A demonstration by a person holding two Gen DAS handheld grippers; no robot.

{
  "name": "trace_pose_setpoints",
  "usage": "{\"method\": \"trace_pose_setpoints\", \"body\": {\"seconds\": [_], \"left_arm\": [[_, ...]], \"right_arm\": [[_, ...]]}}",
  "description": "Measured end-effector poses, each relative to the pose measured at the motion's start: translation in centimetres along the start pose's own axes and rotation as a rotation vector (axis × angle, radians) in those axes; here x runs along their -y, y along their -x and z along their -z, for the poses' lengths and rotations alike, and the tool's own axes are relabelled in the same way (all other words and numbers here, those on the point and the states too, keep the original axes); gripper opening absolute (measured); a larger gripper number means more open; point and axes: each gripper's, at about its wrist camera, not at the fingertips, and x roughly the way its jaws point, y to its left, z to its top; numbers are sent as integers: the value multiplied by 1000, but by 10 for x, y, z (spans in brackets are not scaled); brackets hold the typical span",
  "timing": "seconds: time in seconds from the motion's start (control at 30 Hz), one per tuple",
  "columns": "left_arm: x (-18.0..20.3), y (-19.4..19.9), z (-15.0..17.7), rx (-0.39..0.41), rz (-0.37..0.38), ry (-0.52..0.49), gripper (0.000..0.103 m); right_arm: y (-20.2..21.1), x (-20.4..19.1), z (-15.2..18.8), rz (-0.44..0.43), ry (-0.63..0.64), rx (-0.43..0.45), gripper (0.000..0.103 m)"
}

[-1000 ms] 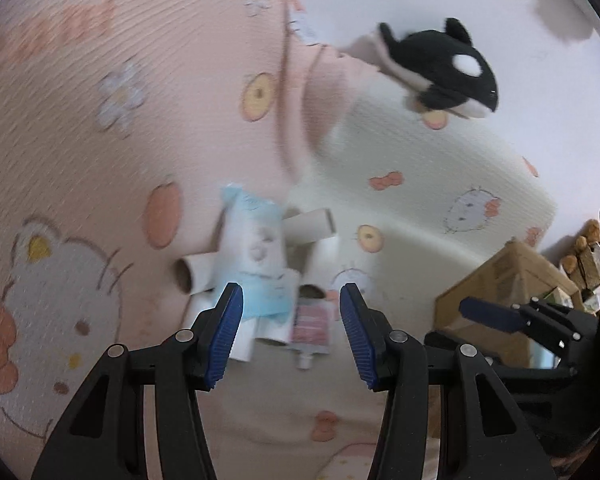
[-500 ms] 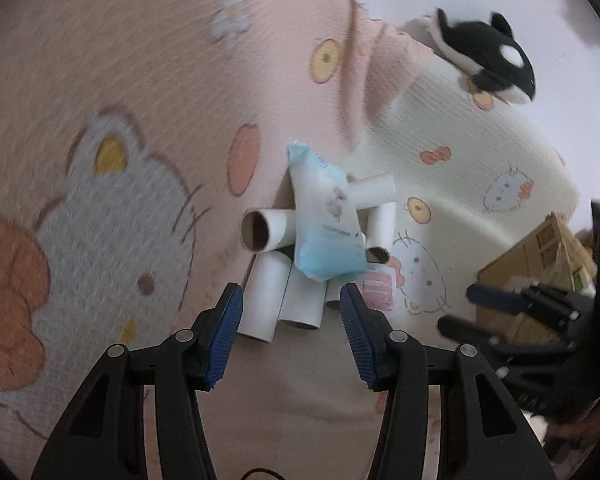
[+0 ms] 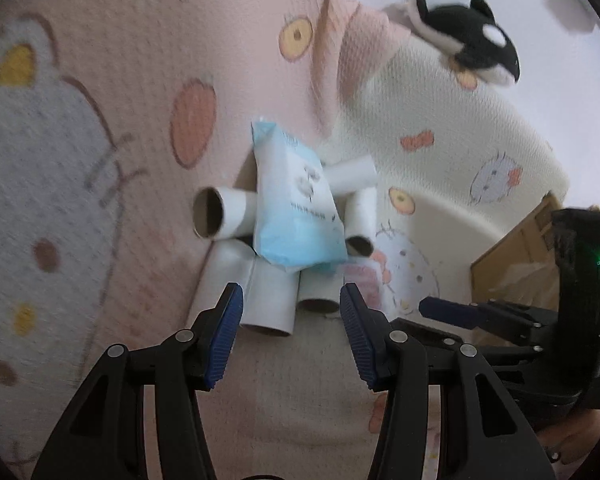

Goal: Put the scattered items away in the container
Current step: 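Move both grippers back to the scattered tubes on the blanket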

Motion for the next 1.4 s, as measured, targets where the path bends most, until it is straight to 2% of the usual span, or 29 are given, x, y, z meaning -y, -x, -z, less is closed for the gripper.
{"method": "trace_pose_setpoints", "body": {"seconds": [0.17,0.3,0.5,0.57,0.67,0.83,0.93,0.97,1.03,1.13,1.27,1.4], "left_arm": [[-3,-16,9,-42,109,65,55],[-7,-29,14,-72,135,137,55],[4,-44,9,-66,178,110,55],[5,-55,6,-110,207,138,55],[4,-65,1,-134,244,185,46],[8,-77,-11,-130,229,175,45],[6,-90,-13,-164,263,191,45],[4,-97,-12,-194,241,212,45],[-1,-98,-12,-171,216,238,45],[-5,-102,-12,-190,226,261,45],[-2,-104,-14,-206,220,249,45],[8,-108,-14,-239,199,195,46]], "right_arm": [[-6,3,6,-45,-3,53,45],[-11,0,9,-42,44,101,45],[-29,18,8,-99,-35,115,45],[-32,21,8,-79,-35,122,45],[-34,23,5,-33,0,129,45],[-38,26,-1,0,31,133,45],[-44,25,-2,13,53,115,45],[-46,25,-1,22,59,106,45],[-48,26,1,23,63,99,45],[-50,28,4,7,61,91,45],[-49,28,6,-11,66,93,45],[-50,28,6,-16,68,93,45]]}}
